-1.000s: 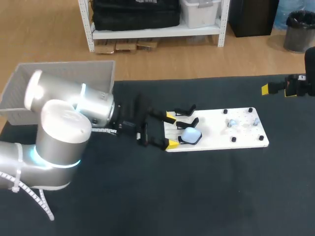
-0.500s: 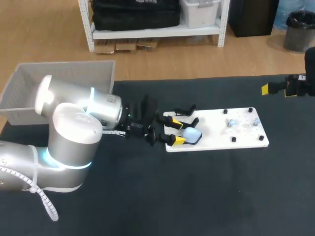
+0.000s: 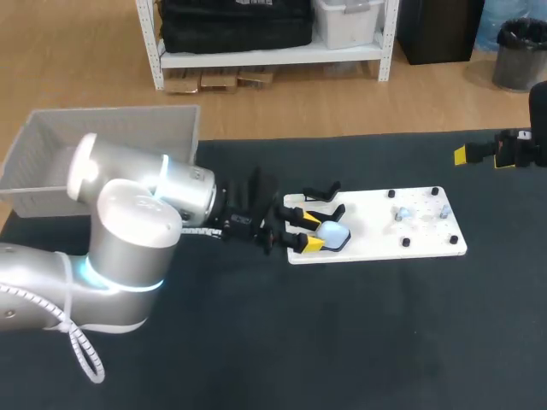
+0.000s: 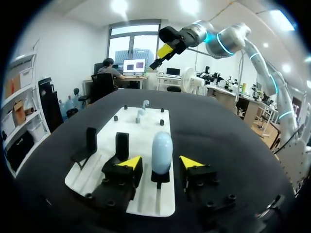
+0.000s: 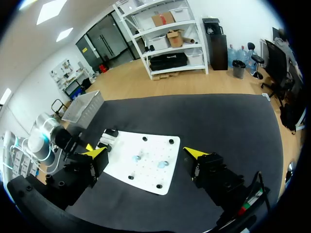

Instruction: Pick up each earbud case from the left stands, insert the matching earbuds, close the lid, and place the case in the box.

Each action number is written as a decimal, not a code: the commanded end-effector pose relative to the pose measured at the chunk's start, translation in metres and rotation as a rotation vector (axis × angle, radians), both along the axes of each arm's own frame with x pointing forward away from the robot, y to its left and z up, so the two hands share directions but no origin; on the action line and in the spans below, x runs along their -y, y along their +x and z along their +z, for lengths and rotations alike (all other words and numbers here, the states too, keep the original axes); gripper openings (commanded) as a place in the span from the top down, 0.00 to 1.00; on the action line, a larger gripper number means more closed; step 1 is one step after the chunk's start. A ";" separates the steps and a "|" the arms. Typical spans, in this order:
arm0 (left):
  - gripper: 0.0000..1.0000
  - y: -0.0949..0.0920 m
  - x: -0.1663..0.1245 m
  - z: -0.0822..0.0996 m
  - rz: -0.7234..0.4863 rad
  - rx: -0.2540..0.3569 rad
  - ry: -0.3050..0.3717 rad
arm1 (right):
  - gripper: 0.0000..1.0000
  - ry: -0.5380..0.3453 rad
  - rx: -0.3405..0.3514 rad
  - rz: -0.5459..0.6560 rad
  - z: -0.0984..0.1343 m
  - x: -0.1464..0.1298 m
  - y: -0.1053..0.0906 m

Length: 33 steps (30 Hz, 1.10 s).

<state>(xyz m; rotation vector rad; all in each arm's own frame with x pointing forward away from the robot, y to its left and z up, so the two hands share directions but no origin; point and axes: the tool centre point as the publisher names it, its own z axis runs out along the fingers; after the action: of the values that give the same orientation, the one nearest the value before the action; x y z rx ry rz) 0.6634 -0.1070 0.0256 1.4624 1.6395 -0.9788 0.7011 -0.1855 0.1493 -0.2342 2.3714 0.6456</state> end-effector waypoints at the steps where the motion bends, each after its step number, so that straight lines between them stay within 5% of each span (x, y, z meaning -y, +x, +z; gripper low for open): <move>1: 0.56 0.005 0.004 -0.002 -0.007 -0.001 -0.006 | 0.00 -0.001 -0.001 0.001 0.000 0.001 0.000; 33: 0.58 0.005 0.015 -0.009 -0.035 -0.035 -0.024 | 0.00 -0.001 -0.001 0.001 0.000 0.001 0.000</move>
<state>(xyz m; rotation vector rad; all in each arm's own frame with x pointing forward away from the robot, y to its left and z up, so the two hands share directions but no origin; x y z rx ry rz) 0.6668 -0.1203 0.0185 1.4719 1.6292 -1.0447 0.7011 -0.1855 0.1493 -0.2342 2.3714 0.6456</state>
